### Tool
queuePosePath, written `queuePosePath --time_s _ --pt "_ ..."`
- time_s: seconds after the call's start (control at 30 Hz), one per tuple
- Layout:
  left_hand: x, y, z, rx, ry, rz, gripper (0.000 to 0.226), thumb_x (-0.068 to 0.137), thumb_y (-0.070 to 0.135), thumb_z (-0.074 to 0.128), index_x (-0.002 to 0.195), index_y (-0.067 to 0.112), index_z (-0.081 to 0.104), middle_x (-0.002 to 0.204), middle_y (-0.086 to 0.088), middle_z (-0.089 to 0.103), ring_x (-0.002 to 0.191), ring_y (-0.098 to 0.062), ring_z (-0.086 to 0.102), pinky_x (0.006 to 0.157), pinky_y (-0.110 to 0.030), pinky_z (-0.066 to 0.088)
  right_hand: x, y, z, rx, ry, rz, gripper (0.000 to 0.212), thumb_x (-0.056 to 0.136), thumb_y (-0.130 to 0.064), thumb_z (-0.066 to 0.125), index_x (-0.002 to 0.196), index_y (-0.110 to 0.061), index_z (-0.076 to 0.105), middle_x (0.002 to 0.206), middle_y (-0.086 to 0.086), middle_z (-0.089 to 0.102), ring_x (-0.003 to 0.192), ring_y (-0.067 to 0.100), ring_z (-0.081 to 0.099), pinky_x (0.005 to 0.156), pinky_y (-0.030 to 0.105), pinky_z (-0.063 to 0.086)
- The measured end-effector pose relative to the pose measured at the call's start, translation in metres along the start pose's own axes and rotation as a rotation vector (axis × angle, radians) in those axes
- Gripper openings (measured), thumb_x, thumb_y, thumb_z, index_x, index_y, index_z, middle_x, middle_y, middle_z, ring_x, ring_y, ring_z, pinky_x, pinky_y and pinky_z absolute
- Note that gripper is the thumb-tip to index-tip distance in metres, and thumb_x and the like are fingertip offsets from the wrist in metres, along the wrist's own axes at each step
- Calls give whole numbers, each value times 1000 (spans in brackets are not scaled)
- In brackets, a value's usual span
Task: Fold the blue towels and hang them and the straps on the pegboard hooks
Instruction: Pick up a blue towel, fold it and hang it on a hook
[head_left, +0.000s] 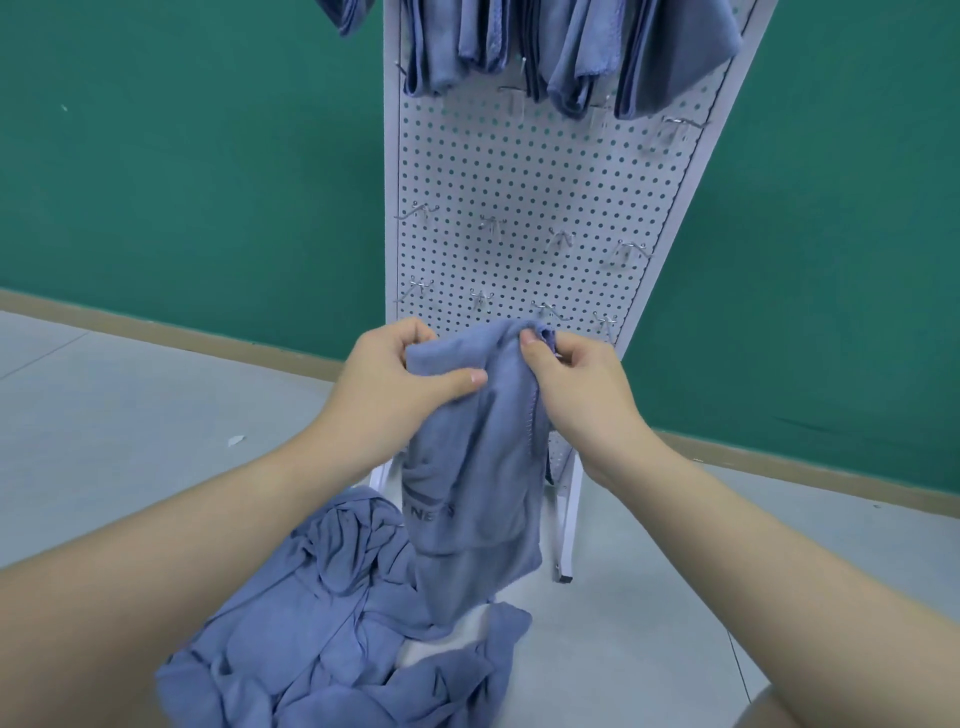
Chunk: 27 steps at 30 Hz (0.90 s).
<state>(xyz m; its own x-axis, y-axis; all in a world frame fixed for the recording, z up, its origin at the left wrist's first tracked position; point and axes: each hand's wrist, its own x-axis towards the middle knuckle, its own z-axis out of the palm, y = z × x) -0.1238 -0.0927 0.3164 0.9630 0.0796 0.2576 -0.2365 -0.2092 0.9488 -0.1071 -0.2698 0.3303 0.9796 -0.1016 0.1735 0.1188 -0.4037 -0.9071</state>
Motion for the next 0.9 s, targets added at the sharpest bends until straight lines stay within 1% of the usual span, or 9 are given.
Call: queuePosePath --time_s 0.13,0.23,0.33,0.43,0.5,0.57,0.63,0.73,0.9 --pt "0 -7 -1 69 54 -45 39 82 12 82 71 14 45 59 6 41 54 -9 35 49 -20 30 -6 -5 11 -9 -123 -52 58 88 -51 60 77 6 53 66 12 47 64 19 44 61 46 47" --pt "1 -7 -2 22 134 -74 42 86 15 76 68 19 38 59 6 32 56 -12 28 50 -26 25 -11 -6 18 38 -197 -86 48 94 -37 66 80 8 63 71 28 60 64 26 59 69 55 62" --pt "2 -6 -3 7 171 -65 40 85 20 75 69 19 38 63 2 35 63 -17 32 60 -31 28 -14 -4 25 5 -204 -126 46 93 -38 65 73 4 65 73 25 69 74 42 71 75 59 61" --pt "0 -4 -1 48 167 -21 36 85 22 75 72 13 43 64 1 41 64 -17 36 61 -33 32 -15 -1 29 -30 -212 -160 45 96 -35 62 75 5 62 74 25 67 67 32 70 76 59 60" --pt "-3 -2 1 41 164 -7 35 87 20 75 73 14 44 61 5 43 60 -14 36 59 -31 33 -16 -2 29 -42 -194 -176 48 93 -39 60 73 5 59 72 27 63 60 25 59 75 61 59" --pt "-5 -1 3 18 154 8 34 87 16 76 73 12 46 60 7 47 58 -13 39 58 -31 35 -16 -3 28 -35 -166 -173 50 89 -43 59 70 3 56 71 29 60 62 20 51 74 63 58" --pt "-8 -1 5 2 135 31 25 87 14 76 81 7 54 67 1 58 62 -13 48 62 -32 43 -16 -6 25 -35 -148 -169 48 91 -40 60 71 3 57 72 31 59 61 25 51 74 64 56" --pt "-11 1 7 -6 157 64 9 88 9 76 89 9 66 81 -4 73 70 -12 62 70 -35 54 -16 -7 20 -49 -139 -166 53 88 -44 56 79 8 61 79 32 64 68 43 63 74 63 56" --pt "-14 6 7 -43 223 90 10 86 10 78 82 18 77 78 0 76 73 -12 66 77 -39 59 -18 -10 17 -98 -133 -202 50 92 -41 56 79 7 63 80 30 65 70 43 66 74 59 57"
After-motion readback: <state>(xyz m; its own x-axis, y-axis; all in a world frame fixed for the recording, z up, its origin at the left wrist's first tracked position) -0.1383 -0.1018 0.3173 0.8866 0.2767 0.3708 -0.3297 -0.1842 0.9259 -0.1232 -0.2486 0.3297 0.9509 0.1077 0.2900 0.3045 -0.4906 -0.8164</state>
